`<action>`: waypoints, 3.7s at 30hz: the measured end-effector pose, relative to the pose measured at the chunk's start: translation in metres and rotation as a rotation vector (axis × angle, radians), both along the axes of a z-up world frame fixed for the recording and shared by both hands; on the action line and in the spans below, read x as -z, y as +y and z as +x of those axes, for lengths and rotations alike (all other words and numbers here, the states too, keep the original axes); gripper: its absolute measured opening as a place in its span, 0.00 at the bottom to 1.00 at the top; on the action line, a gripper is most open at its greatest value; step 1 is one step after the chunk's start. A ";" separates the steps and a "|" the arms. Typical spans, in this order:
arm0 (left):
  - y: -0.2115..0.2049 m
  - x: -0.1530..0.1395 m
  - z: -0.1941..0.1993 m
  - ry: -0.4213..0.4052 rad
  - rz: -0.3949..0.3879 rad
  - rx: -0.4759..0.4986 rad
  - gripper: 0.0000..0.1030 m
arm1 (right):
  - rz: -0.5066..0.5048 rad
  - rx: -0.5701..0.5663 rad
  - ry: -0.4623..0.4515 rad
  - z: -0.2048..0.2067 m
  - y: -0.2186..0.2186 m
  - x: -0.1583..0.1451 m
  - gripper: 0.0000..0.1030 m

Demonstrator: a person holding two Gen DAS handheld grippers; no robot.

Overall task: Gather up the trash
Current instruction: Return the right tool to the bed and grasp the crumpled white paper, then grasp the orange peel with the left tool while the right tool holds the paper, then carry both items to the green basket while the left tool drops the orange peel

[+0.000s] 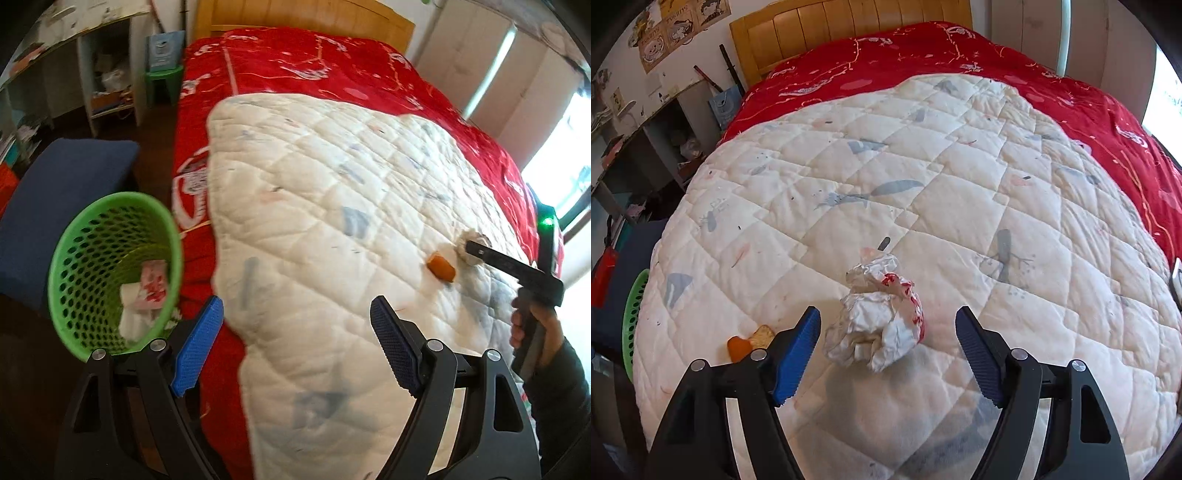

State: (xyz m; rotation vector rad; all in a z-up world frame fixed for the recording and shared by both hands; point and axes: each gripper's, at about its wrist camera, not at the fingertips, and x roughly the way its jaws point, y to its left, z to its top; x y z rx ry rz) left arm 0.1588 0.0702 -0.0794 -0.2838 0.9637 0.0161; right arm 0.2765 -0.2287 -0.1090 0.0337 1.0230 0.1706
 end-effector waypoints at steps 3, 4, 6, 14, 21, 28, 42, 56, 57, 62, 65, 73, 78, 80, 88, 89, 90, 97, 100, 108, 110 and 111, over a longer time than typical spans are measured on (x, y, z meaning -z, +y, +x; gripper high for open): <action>-0.018 -0.001 0.010 -0.004 -0.011 0.036 0.78 | -0.002 -0.016 0.009 0.003 0.002 0.004 0.66; -0.026 -0.001 0.015 -0.005 -0.012 0.052 0.78 | -0.005 -0.025 0.016 0.004 0.003 0.006 0.64; -0.037 0.000 0.020 -0.006 -0.019 0.076 0.78 | -0.020 -0.043 0.021 0.004 0.005 0.009 0.60; -0.090 0.011 0.043 0.017 -0.037 0.195 0.72 | 0.018 -0.062 -0.010 -0.007 -0.006 -0.003 0.48; -0.130 0.024 0.064 0.038 -0.054 0.285 0.68 | 0.060 -0.036 -0.052 -0.027 -0.039 -0.025 0.48; -0.169 0.038 0.084 0.054 -0.009 0.353 0.68 | 0.080 -0.026 -0.079 -0.044 -0.060 -0.038 0.48; -0.198 0.061 0.109 0.061 0.141 0.404 0.43 | 0.111 -0.013 -0.081 -0.061 -0.073 -0.040 0.48; -0.135 0.019 0.057 -0.045 0.034 0.315 0.37 | 0.154 -0.063 -0.090 -0.096 -0.037 -0.051 0.48; -0.126 0.015 0.051 -0.053 0.027 0.300 0.37 | 0.158 -0.069 -0.089 -0.098 -0.033 -0.051 0.48; -0.083 0.001 0.027 -0.086 0.011 0.229 0.37 | 0.171 -0.117 -0.086 -0.110 0.002 -0.056 0.48; -0.054 -0.007 0.011 -0.105 0.020 0.180 0.37 | 0.182 -0.153 -0.087 -0.115 0.029 -0.060 0.48; 0.034 -0.016 -0.025 -0.110 0.044 0.024 0.37 | 0.213 -0.250 -0.086 -0.125 0.097 -0.069 0.48; 0.082 -0.012 -0.040 -0.097 0.066 -0.066 0.37 | 0.218 -0.321 -0.074 -0.129 0.145 -0.072 0.48; 0.098 -0.010 -0.046 -0.092 0.072 -0.099 0.37 | 0.219 -0.343 -0.071 -0.130 0.159 -0.072 0.48; 0.157 0.007 -0.058 -0.053 0.071 -0.208 0.37 | 0.215 -0.418 -0.071 -0.131 0.209 -0.077 0.48; 0.163 0.009 -0.059 -0.049 0.070 -0.216 0.37 | 0.215 -0.425 -0.069 -0.131 0.214 -0.078 0.48; 0.167 0.011 -0.060 -0.046 0.070 -0.222 0.37 | 0.215 -0.430 -0.067 -0.130 0.218 -0.078 0.48; 0.194 0.026 -0.056 -0.011 0.068 -0.261 0.37 | 0.211 -0.466 -0.059 -0.128 0.247 -0.078 0.48; 0.203 0.031 -0.053 0.004 0.066 -0.273 0.38 | 0.208 -0.476 -0.052 -0.127 0.256 -0.077 0.48; 0.222 0.038 -0.053 0.010 0.034 -0.294 0.46 | 0.210 -0.511 -0.042 -0.125 0.282 -0.075 0.48; 0.224 0.037 -0.056 0.003 0.041 -0.305 0.53 | 0.211 -0.518 -0.040 -0.124 0.289 -0.075 0.48; 0.226 0.036 -0.058 -0.003 0.036 -0.308 0.56 | 0.211 -0.521 -0.040 -0.124 0.291 -0.075 0.48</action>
